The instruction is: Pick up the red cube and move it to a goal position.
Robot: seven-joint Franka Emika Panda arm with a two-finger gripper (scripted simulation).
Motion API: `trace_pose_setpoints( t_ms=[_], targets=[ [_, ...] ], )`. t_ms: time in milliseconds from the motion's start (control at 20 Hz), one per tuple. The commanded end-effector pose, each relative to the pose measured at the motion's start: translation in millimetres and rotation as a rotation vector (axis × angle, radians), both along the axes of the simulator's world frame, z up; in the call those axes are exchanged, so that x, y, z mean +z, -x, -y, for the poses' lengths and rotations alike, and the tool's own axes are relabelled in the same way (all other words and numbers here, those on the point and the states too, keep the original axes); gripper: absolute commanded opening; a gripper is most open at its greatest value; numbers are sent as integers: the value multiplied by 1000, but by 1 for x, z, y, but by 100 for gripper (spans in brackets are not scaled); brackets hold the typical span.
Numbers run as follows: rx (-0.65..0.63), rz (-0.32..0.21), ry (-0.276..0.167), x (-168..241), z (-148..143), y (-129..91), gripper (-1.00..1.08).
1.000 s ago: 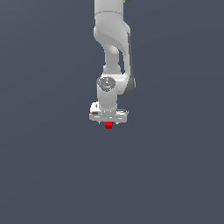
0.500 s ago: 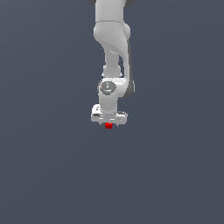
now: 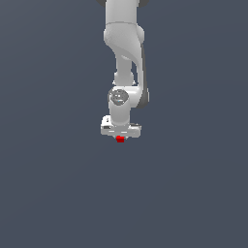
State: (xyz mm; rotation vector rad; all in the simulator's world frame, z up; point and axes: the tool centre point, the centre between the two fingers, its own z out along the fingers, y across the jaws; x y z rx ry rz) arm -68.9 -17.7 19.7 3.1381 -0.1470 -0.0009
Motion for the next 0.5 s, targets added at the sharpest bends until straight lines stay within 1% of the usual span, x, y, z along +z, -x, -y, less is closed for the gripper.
trace_pose_setpoints(
  t_ms=[0, 450],
  targets=[
    [0, 1, 0, 0, 0, 0, -100],
    [0, 0, 0, 6, -3, -4, -100]
  ],
)
